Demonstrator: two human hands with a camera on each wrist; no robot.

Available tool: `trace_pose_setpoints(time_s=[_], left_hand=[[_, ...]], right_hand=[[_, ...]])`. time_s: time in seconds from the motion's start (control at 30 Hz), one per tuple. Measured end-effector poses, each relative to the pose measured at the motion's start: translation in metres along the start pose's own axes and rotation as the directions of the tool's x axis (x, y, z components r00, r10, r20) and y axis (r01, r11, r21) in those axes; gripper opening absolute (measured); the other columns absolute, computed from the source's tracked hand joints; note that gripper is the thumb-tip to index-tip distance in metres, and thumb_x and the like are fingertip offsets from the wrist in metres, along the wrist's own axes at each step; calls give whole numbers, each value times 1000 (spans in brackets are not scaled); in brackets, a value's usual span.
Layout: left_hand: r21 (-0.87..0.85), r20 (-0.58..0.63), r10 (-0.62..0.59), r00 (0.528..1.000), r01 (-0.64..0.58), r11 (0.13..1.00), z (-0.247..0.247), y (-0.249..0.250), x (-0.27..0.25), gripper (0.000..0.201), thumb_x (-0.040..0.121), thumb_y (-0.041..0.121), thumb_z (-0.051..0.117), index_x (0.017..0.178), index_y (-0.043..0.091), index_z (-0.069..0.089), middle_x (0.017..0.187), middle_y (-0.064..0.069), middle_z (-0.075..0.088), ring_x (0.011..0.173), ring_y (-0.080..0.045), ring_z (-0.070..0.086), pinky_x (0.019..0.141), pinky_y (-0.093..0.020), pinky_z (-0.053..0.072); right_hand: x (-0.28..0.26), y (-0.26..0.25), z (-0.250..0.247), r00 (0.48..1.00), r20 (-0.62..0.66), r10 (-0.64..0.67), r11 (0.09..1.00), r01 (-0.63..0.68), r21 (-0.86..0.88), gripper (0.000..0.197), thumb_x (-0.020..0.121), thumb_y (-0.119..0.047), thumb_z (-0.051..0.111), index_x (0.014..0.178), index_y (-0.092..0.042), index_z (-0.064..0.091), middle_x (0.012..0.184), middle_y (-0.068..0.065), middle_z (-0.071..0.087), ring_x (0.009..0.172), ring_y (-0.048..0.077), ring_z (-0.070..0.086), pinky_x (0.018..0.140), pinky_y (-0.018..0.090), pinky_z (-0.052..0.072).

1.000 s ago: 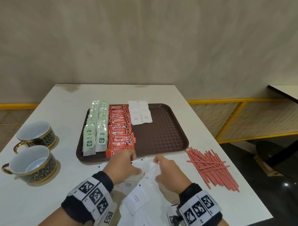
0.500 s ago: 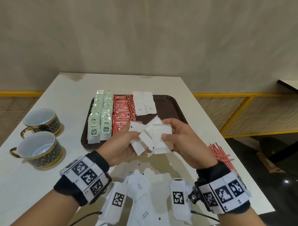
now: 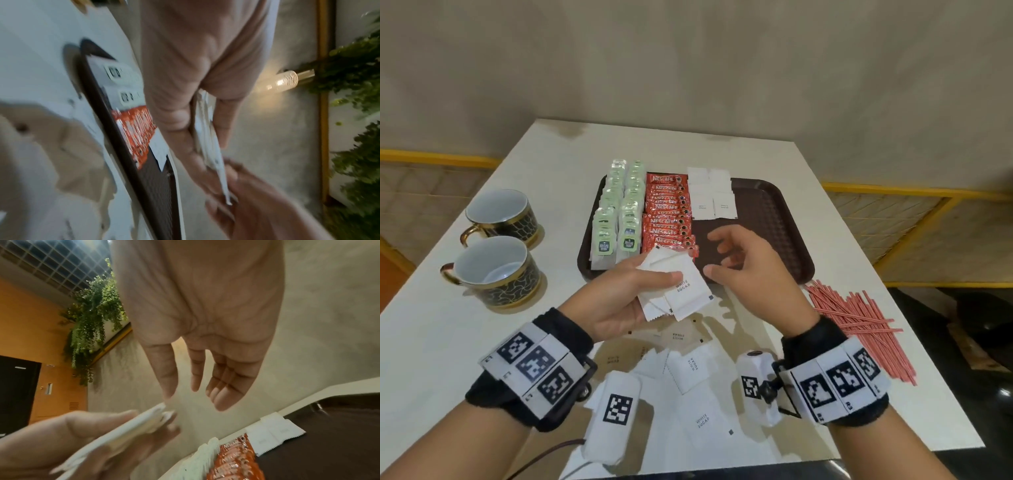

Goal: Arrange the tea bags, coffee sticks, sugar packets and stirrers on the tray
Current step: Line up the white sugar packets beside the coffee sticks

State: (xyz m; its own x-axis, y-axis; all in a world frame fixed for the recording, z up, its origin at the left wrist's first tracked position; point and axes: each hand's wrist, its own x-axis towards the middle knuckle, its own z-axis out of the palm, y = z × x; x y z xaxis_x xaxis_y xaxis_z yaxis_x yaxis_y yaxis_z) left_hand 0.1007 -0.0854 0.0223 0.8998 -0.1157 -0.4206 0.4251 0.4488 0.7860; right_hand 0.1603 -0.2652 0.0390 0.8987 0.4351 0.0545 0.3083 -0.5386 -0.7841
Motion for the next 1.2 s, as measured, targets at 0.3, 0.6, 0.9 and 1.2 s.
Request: trace_pose_setpoints(time_s=[0.3,0.6,0.9,1.2], left_hand=[[-125,-175,12,985,-35,991,-43,3,-30,31,91,6,53,123,5,56,106,-23,71,84,-32,73,54,-39,60],[-214,-270,65,961,-126,969,-60,-4,-41,34,93,3,51,122,19,63,115,-20,68,103,-38,67,73,-59,55],[-255,-283,158,946,-233,939,-77,-1,-49,36,94,4,51,121,23,63,116,-14,69,102,-32,69,75,-53,57],[-234,-190,109,976,-152,960,-58,-4,-26,34,94,9,53,122,25,63,118,-12,69,106,-32,67,68,-42,60]], right_hand=[[-23,4,63,839,535,102,872,184,-454,53,91,-45,61,130,-11,49,121,7,51,110,25,52,86,33,42],[-11,-21,122,805,590,62,766,341,-545,56,81,-44,73,125,-12,57,118,12,49,104,29,51,86,40,51],[8,-17,86,850,525,43,939,145,-311,12,86,-7,64,92,-16,59,90,-2,56,83,17,52,58,15,35],[-1,-25,14,942,330,67,910,-193,366,20,91,-1,61,93,-18,70,93,3,76,79,18,71,68,29,55]])
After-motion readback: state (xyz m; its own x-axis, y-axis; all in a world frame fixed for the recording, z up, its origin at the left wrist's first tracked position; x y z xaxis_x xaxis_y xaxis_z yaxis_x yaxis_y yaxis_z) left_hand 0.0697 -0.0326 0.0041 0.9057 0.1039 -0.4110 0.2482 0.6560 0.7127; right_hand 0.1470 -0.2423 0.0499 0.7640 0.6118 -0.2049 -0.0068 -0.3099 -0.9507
